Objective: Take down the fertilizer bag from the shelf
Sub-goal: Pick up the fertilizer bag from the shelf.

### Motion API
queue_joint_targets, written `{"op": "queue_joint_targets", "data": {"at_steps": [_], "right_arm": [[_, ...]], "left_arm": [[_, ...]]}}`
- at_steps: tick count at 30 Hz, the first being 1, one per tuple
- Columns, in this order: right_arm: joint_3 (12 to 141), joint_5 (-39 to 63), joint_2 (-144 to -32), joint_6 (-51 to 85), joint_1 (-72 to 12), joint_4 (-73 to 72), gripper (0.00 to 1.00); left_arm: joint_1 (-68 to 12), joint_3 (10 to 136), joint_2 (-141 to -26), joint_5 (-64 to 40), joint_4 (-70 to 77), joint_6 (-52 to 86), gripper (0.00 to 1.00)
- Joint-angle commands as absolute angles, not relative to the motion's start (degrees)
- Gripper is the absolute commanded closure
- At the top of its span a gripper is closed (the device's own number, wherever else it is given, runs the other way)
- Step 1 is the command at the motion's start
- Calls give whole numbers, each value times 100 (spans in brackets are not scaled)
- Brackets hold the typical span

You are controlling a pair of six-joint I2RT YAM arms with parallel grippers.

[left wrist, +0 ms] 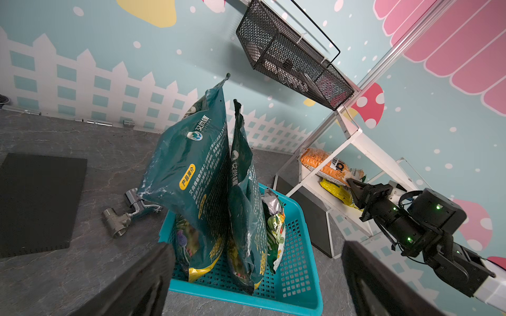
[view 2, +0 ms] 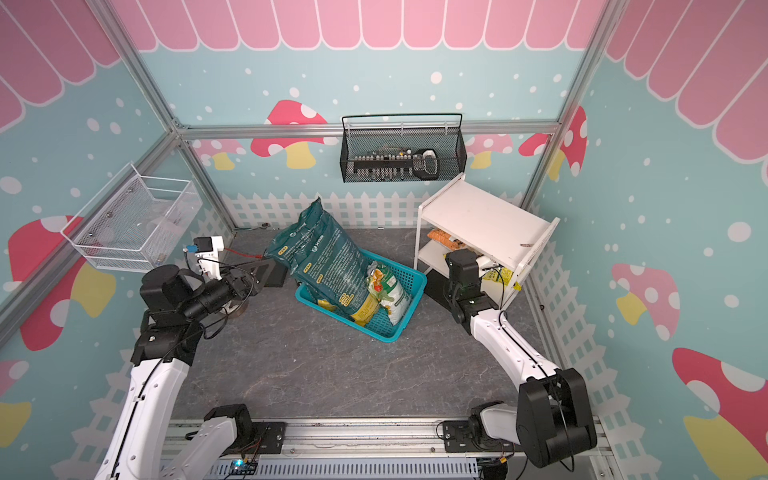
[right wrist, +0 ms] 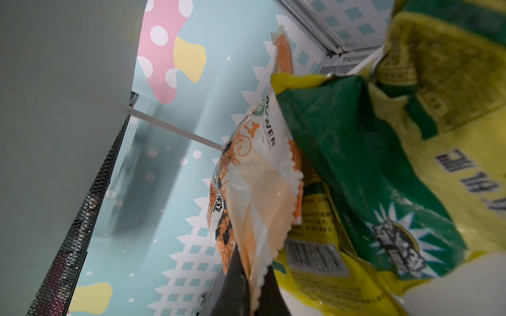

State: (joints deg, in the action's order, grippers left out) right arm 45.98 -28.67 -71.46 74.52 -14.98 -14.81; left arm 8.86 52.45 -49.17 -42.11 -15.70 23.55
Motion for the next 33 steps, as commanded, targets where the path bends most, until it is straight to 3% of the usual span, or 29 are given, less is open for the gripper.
{"op": "queue_joint_targets", "data": {"at_steps": [1,13,24,33], "right_arm": [[4398,-2755,-6668,6728,-1472,-2386,100],[4391,-2052,-6255,6059,-1477,-2868,100],[4408,-2156,-5691,5543,-1480,-2804,100],[3577,-2227,-5402,5270,-1473,-3341,100]], "left_arm": [[854,5414,-4845,-4179,-1652,2211,1],[860,5409,-4843,-4170,-1652,2213,1],[860,5414,-4843,-4175,-1652,2213,1],[856,5412,-4843,-4174,-1652,2207,1]]}}
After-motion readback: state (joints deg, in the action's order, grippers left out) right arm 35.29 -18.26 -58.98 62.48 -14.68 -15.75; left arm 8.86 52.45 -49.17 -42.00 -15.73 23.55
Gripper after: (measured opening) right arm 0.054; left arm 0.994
